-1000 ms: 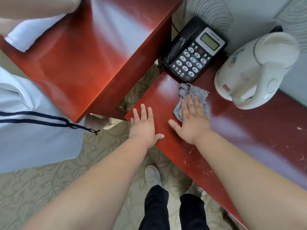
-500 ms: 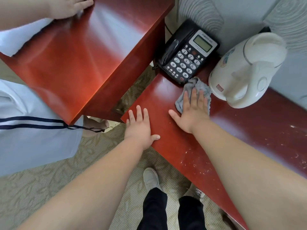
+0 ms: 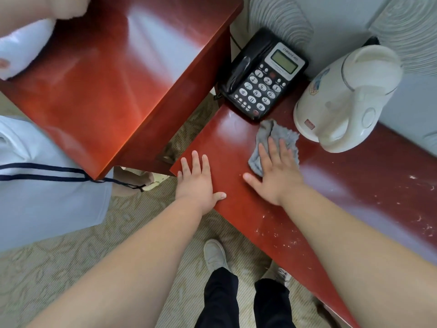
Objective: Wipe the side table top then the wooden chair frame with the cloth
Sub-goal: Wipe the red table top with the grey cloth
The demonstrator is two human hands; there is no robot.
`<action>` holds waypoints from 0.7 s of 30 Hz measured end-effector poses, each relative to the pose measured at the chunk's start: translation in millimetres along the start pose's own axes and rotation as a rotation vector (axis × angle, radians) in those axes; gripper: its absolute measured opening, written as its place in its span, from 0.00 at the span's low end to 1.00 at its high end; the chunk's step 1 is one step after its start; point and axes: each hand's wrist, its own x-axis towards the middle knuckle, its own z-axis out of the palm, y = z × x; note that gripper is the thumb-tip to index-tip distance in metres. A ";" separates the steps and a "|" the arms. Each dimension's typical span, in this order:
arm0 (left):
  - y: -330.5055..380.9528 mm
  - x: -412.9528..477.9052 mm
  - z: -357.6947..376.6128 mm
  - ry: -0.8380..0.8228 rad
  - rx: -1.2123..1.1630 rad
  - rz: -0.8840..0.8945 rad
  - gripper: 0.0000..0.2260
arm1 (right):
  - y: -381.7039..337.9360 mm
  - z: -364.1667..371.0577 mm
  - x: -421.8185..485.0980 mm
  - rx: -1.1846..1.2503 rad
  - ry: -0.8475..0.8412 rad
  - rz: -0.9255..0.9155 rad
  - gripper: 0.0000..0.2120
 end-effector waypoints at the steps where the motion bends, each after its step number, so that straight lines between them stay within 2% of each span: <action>1: -0.5 0.1 1.2 0.007 -0.002 0.001 0.56 | -1.6 -5.5 10.2 0.011 -0.002 0.022 0.49; 3: -0.9 0.5 1.9 0.007 -0.004 0.004 0.56 | -6.2 -4.0 13.1 0.018 0.012 0.025 0.49; 6: 0.7 -0.7 -0.5 0.006 0.011 0.008 0.57 | -17.1 24.8 -38.6 0.025 0.039 -0.053 0.52; 10: 3.2 -1.0 -5.0 -0.017 0.020 0.000 0.56 | -20.3 51.7 -96.2 0.061 -0.084 -0.115 0.49; 16: 3.0 2.0 -0.5 -0.024 0.028 -0.008 0.57 | -13.4 16.9 -21.7 0.101 0.089 -0.013 0.49; 19: 2.5 1.5 -0.2 -0.030 0.011 -0.007 0.57 | -14.6 -0.8 8.9 0.112 0.102 0.032 0.49; 21: 3.1 0.9 -0.9 -0.033 0.017 -0.003 0.57 | -17.3 7.8 -4.3 0.095 0.087 0.012 0.50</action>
